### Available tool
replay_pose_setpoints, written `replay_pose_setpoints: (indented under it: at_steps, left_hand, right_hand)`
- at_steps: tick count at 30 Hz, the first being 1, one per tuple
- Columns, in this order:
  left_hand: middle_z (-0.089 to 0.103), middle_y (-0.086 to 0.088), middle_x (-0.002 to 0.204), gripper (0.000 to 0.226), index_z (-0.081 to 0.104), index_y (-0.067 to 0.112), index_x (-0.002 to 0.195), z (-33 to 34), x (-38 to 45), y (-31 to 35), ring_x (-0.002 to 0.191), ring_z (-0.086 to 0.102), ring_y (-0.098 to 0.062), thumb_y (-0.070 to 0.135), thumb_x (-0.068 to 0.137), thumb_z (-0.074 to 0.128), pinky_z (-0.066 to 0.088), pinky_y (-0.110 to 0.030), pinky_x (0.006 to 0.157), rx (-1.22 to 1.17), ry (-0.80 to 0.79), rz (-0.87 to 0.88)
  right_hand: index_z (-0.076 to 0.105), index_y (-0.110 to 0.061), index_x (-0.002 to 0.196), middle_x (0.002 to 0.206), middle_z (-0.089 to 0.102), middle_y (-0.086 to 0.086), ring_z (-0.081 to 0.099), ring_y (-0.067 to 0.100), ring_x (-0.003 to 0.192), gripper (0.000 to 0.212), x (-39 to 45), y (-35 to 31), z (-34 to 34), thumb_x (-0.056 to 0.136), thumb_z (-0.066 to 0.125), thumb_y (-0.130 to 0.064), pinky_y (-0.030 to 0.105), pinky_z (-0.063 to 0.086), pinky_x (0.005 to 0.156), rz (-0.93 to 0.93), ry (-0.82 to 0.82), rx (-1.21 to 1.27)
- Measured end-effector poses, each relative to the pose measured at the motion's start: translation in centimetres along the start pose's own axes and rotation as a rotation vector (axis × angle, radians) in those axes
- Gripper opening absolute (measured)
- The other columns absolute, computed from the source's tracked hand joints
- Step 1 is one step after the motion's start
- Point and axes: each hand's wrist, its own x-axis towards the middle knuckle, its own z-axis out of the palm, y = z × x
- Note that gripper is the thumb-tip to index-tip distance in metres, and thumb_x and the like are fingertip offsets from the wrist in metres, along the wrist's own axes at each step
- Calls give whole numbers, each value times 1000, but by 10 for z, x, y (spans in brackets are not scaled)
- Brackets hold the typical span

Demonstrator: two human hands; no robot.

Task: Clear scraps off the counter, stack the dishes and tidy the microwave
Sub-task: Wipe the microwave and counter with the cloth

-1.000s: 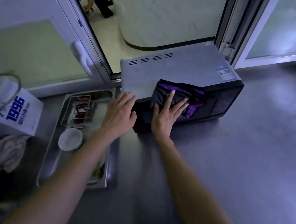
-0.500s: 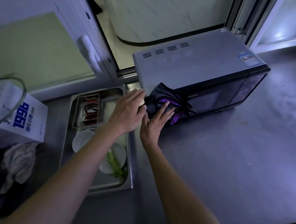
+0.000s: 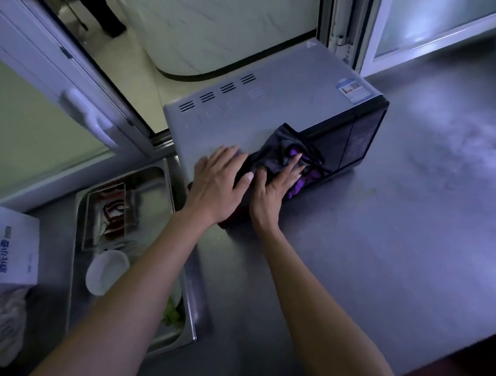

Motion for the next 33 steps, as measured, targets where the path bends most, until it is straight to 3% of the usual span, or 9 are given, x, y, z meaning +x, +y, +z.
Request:
replay_pose_setpoints:
  at_steps: [5, 10, 16, 25, 33]
  left_hand:
    - [40, -8, 156, 50, 47, 15, 146, 10, 40, 41, 147, 29, -25, 40, 103, 44, 28, -52, 115, 18, -9, 25]
    - [44, -10, 153, 48, 52, 12, 142, 23, 70, 84, 144, 35, -27, 37, 101, 48, 30, -51, 113, 6, 26, 41]
    - [45, -10, 152, 47, 52, 13, 142, 29, 77, 95, 143, 36, -27, 36, 101, 49, 30, -50, 113, 18, 51, 34]
    - [41, -6, 155, 47, 46, 18, 146, 19, 32, 47, 145, 33, -24, 38, 104, 42, 31, -51, 113, 50, 47, 30]
    - [43, -9, 153, 49, 48, 15, 146, 0, -37, -25, 143, 37, -27, 37, 103, 40, 32, -52, 112, 100, 57, -6]
  right_hand:
    - [-8, -33, 158, 166, -19, 5, -18, 23, 152, 79, 54, -12, -48, 100, 46, -39, 41, -5, 120, 39, 57, 33]
    - [-6, -28, 159, 166, -16, 7, -16, 23, 152, 76, 114, -28, -98, 104, 46, -37, 28, -7, 114, 58, 134, 58]
    - [-5, -33, 158, 167, -15, 4, -14, 25, 153, 76, 130, -31, -110, 103, 46, -43, 39, -4, 119, 85, 155, 85]
    - [-7, -32, 159, 166, -20, 0, -17, 23, 152, 76, 64, -9, -55, 103, 40, -52, 43, -4, 120, 204, 75, 151]
    - [-9, -22, 159, 163, -26, 4, -19, 18, 151, 80, -56, 22, 50, 104, 45, -43, 22, -10, 112, 275, -58, 189]
